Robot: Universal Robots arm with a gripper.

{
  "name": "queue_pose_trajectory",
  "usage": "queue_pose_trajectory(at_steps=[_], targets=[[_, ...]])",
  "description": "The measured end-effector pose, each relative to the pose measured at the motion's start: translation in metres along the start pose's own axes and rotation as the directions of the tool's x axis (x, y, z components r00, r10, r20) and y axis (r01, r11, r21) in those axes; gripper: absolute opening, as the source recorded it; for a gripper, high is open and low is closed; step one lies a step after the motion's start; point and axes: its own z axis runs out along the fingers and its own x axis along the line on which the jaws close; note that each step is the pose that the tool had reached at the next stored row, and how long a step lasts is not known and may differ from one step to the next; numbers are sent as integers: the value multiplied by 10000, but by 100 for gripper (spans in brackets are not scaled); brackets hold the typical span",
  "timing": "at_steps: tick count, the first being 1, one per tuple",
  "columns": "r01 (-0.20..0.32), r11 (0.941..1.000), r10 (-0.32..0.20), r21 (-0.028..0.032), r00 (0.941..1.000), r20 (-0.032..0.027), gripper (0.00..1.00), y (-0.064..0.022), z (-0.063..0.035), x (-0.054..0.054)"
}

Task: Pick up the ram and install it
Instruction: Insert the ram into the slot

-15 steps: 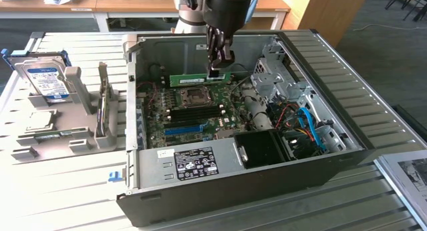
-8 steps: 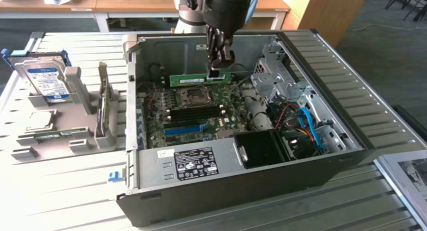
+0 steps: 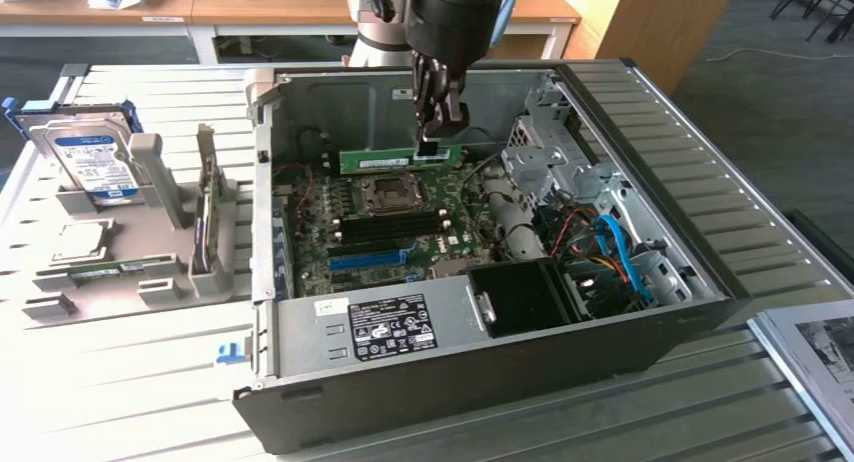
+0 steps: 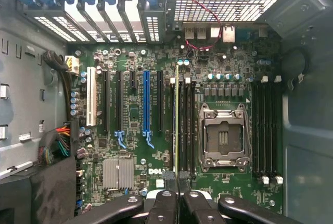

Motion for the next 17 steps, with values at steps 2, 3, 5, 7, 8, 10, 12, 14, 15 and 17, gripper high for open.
queue_pose_trajectory(at_steps=[2,3,5,7,8,10,12,14,15,17], targets=[[0,10000,0,0,10000,-1,11,-2,31,0],[0,10000,0,0,10000,-2,11,-2,46,0],[0,10000,0,0,10000,0,11,-4,79,0],[0,10000,0,0,10000,0,11,-5,115,0],[0,10000,0,0,10000,0,11,-6,132,0],[0,10000,0,0,10000,-1,11,-7,163,0],[0,10000,0,0,10000,-1,11,-9,197,1],[0,10000,0,0,10000,-1,11,-10,232,1],[0,10000,0,0,10000,0,11,-11,250,1],[0,10000,0,0,10000,0,11,-12,285,1]])
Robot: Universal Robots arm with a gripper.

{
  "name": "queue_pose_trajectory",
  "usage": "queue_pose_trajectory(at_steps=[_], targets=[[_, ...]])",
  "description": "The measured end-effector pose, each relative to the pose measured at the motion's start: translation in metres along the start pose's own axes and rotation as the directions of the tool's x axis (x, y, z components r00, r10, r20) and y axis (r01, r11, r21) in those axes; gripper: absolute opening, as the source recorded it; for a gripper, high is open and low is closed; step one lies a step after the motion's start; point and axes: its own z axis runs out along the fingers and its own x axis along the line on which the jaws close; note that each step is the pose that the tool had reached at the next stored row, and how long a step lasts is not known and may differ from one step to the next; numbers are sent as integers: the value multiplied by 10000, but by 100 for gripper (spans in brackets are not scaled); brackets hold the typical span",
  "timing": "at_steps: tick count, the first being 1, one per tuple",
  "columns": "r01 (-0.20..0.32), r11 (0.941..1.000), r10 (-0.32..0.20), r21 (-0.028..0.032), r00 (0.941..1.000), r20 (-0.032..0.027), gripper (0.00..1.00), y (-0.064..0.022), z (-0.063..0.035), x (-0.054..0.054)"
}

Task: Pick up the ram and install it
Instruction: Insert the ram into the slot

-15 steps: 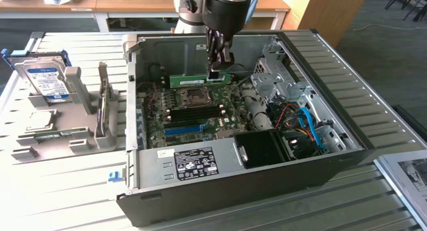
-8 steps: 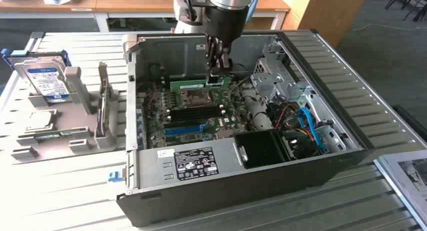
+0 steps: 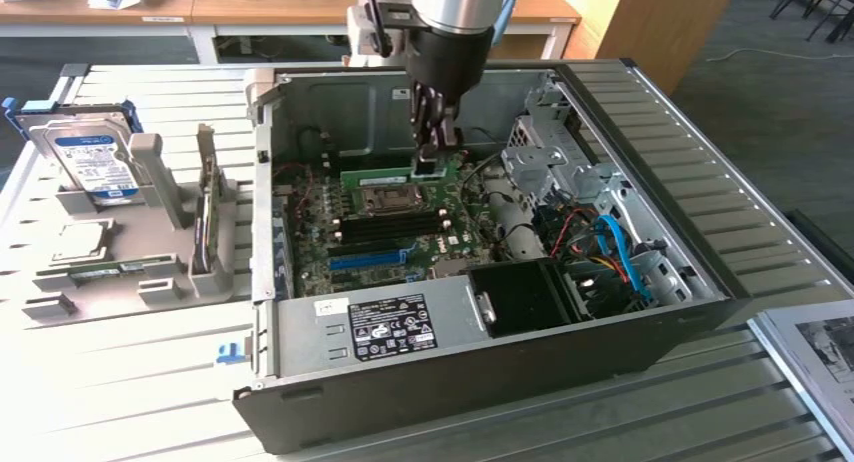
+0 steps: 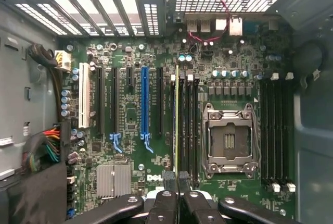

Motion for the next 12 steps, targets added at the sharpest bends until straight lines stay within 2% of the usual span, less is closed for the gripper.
queue_pose_trajectory(at_steps=[12], targets=[[0,10000,0,0,10000,0,11,-9,219,1]])
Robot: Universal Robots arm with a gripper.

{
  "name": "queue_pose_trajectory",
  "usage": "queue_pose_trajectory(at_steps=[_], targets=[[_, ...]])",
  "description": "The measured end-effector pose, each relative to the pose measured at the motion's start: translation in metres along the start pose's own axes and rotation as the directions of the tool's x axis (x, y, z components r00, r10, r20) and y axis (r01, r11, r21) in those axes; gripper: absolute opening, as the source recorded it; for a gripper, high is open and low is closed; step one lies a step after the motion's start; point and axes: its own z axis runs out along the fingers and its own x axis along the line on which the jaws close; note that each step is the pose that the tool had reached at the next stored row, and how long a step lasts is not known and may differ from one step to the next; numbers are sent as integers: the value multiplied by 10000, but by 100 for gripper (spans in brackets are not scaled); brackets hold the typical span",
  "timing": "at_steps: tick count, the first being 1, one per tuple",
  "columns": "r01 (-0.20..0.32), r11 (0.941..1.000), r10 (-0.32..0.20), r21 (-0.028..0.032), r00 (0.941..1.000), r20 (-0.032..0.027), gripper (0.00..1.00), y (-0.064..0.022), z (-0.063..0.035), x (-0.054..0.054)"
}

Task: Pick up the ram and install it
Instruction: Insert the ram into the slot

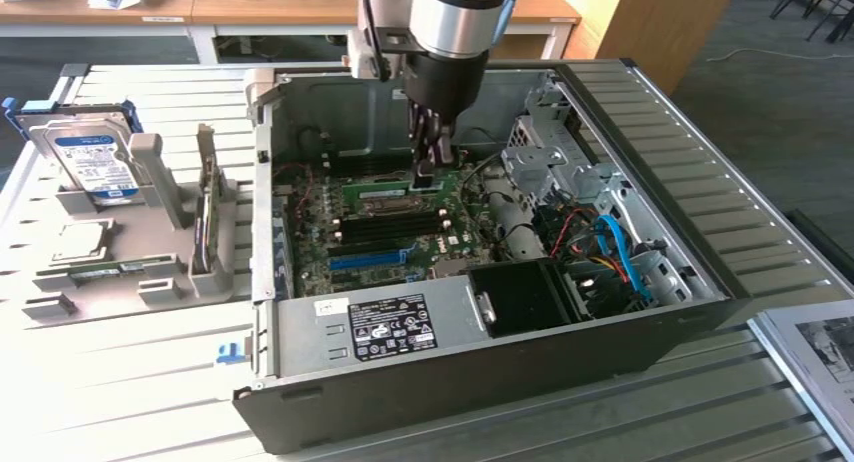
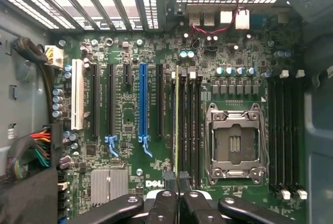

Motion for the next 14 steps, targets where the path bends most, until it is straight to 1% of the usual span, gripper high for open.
queue_pose_trajectory(at_steps=[14], targets=[[0,10000,0,0,10000,-1,11,-10,254,1]])
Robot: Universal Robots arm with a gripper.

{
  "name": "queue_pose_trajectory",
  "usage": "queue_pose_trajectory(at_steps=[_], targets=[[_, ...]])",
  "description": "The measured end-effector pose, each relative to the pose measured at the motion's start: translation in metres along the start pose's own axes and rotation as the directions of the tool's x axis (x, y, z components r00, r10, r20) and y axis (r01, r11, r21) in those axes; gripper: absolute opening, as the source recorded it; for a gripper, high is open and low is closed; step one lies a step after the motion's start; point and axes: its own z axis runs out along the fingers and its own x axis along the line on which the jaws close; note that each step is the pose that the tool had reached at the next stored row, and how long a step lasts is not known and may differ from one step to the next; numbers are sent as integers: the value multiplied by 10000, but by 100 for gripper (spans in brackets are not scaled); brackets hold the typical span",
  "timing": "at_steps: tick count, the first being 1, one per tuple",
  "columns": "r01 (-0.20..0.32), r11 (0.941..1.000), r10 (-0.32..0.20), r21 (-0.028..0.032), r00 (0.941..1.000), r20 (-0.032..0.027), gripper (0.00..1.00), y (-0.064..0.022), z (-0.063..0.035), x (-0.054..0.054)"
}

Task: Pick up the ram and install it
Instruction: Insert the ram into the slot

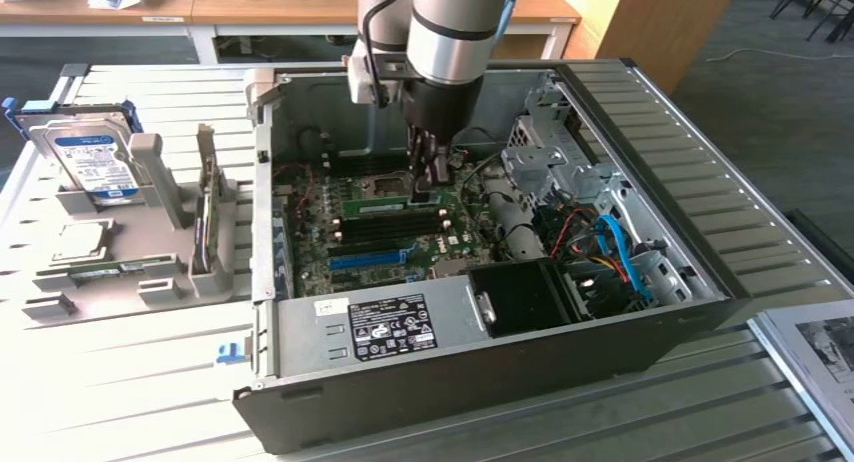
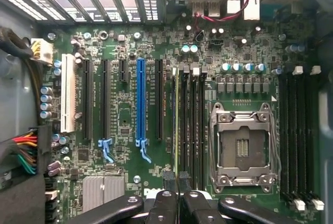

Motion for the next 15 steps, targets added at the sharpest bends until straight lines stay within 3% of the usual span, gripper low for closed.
queue_pose_trajectory(at_steps=[15], targets=[[0,10000,0,0,10000,1,11,-9,234,1]])
